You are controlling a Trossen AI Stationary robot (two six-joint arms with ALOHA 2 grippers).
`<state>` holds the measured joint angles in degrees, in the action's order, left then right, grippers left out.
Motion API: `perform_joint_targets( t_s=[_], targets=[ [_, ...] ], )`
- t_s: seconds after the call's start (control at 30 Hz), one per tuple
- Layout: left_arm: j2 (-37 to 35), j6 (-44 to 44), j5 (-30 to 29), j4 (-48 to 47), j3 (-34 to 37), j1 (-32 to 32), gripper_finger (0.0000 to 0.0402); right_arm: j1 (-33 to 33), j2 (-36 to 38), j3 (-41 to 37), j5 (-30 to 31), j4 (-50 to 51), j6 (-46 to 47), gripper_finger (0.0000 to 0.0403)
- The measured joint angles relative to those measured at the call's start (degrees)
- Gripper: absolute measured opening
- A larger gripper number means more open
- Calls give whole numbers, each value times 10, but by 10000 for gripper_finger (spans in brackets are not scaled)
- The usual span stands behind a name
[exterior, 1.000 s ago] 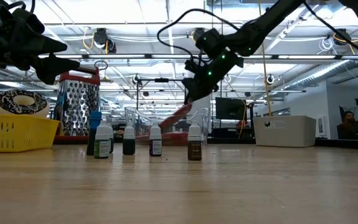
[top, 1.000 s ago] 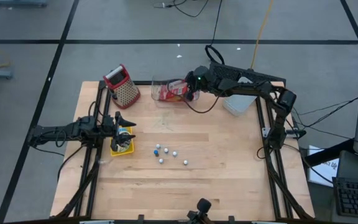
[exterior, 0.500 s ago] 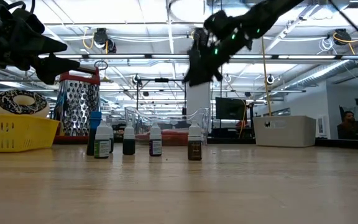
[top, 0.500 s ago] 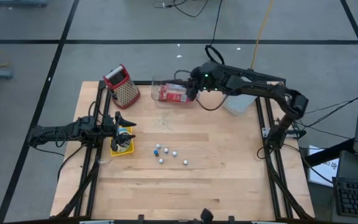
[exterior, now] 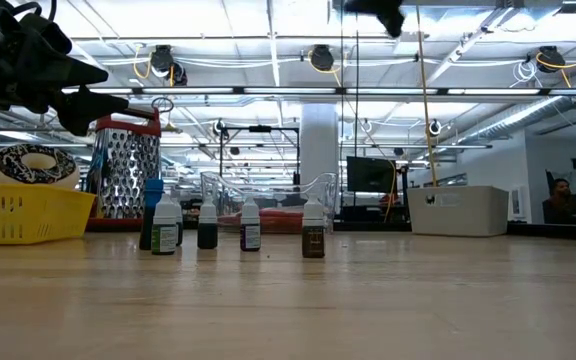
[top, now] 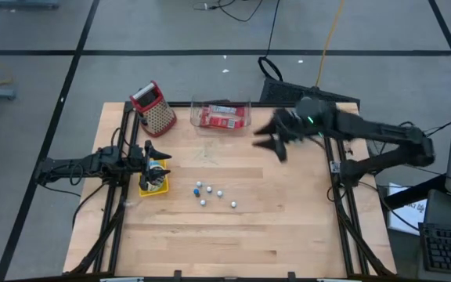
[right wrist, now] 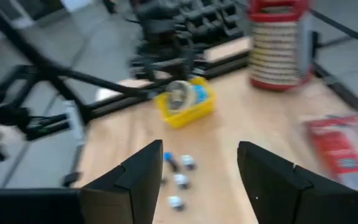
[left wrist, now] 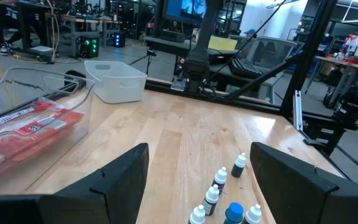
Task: Pick & Place Food Item
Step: Put the yellow food coloring bottle into the white bin
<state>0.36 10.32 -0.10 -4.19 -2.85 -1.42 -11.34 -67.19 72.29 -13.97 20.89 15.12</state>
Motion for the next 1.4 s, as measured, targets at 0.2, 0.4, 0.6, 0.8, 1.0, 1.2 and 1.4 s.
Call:
perform_joint_targets(
  t_s=[0.2,0.4,0.6,0.8,1.0,1.2,1.4],
  targets=[
    [0,0,0,0,0,0,280,181,113,-172,106,-152,48,188],
    [0,0,0,0,0,0,280,318,145,-372,182,-436,67,187],
    [0,0,0,0,0,0,280,384,99,-461,260,-606,63,187],
    [0,0,0,0,0,0,280,419,-12,-456,339,-633,62,187],
    [0,0,0,0,0,0,280,422,-159,-440,416,-668,75,187],
    [0,0,0,0,0,0,280,411,-298,-438,454,-720,145,187],
    [0,0,0,0,0,0,280,406,-416,-430,454,-792,167,187]
  ],
)
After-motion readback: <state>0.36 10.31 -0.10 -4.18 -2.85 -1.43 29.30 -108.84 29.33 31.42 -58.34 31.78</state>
